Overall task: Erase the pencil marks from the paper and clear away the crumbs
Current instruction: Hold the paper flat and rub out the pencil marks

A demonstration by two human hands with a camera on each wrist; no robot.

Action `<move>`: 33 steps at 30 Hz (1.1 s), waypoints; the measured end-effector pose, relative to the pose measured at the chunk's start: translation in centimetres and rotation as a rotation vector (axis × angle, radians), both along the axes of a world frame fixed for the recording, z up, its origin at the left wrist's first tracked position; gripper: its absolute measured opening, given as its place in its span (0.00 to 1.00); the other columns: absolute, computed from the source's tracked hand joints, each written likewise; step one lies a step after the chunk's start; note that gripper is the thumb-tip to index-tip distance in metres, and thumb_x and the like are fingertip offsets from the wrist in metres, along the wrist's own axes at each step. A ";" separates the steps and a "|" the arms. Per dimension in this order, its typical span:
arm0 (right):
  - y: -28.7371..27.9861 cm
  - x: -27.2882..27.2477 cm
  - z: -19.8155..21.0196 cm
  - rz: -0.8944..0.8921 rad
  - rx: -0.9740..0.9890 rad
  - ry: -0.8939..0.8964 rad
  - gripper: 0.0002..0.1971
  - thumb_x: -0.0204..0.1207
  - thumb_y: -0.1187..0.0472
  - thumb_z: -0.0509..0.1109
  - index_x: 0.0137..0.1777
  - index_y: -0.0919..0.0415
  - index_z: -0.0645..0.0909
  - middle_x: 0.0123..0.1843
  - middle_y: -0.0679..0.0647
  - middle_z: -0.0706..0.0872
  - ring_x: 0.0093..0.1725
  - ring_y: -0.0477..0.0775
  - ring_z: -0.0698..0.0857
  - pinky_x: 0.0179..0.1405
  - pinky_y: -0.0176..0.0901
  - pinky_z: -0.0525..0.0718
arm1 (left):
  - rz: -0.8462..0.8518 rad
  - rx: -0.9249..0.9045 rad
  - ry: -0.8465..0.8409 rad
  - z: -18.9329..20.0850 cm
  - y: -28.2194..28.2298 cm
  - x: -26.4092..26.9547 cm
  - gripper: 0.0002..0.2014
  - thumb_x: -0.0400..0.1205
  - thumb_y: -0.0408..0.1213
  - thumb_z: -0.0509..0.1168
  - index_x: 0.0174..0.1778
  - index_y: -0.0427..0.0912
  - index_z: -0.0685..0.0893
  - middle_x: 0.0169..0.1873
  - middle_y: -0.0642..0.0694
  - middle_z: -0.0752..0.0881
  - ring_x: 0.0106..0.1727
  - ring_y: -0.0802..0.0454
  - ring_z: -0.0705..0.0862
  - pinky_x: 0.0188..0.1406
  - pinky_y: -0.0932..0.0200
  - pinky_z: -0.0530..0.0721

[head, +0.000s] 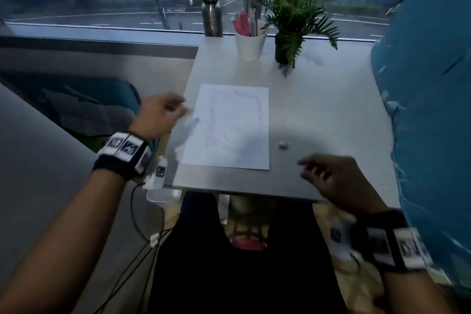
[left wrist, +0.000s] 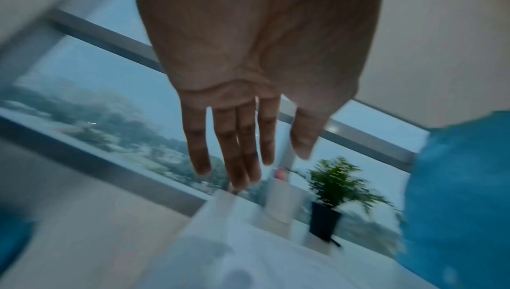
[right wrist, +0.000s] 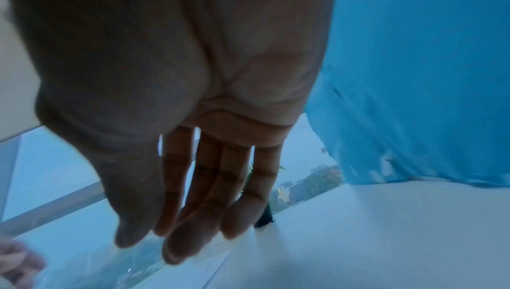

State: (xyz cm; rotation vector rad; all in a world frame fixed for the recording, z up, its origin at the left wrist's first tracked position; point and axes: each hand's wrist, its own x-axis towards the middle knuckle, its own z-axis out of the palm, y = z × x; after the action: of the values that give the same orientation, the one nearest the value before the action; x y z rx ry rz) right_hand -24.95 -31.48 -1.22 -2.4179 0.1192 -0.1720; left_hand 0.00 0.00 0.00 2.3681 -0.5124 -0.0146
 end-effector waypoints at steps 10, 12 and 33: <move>-2.0 10.9 -3.3 -0.082 -0.284 0.229 0.08 0.71 0.57 0.77 0.49 0.55 0.90 0.42 0.52 0.91 0.50 0.57 0.86 0.50 0.53 0.87 | -0.586 0.610 0.128 -4.5 -12.4 -1.8 0.44 0.71 0.62 0.75 0.82 0.52 0.66 0.79 0.41 0.66 0.77 0.40 0.69 0.77 0.41 0.69; -2.0 11.3 -3.8 -0.090 -0.292 0.273 0.11 0.69 0.53 0.78 0.51 0.53 0.89 0.43 0.52 0.90 0.52 0.56 0.85 0.52 0.52 0.86 | -0.582 0.647 0.155 -5.0 -13.0 -2.2 0.49 0.70 0.63 0.76 0.84 0.56 0.61 0.83 0.40 0.58 0.82 0.39 0.60 0.79 0.39 0.64; 2.6 14.6 -3.4 0.208 -0.189 0.232 0.05 0.68 0.62 0.78 0.43 0.60 0.93 0.42 0.54 0.93 0.44 0.50 0.89 0.51 0.38 0.84 | -0.554 0.671 0.161 -6.0 -12.6 -2.2 0.58 0.61 0.63 0.80 0.85 0.63 0.55 0.87 0.49 0.47 0.86 0.47 0.45 0.76 0.19 0.52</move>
State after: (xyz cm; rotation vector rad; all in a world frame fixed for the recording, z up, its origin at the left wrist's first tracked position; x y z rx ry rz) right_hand -10.38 -28.84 -4.61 -2.6116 -0.0469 0.2011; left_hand -2.24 -12.57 -5.98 2.7277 -1.2143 -0.7222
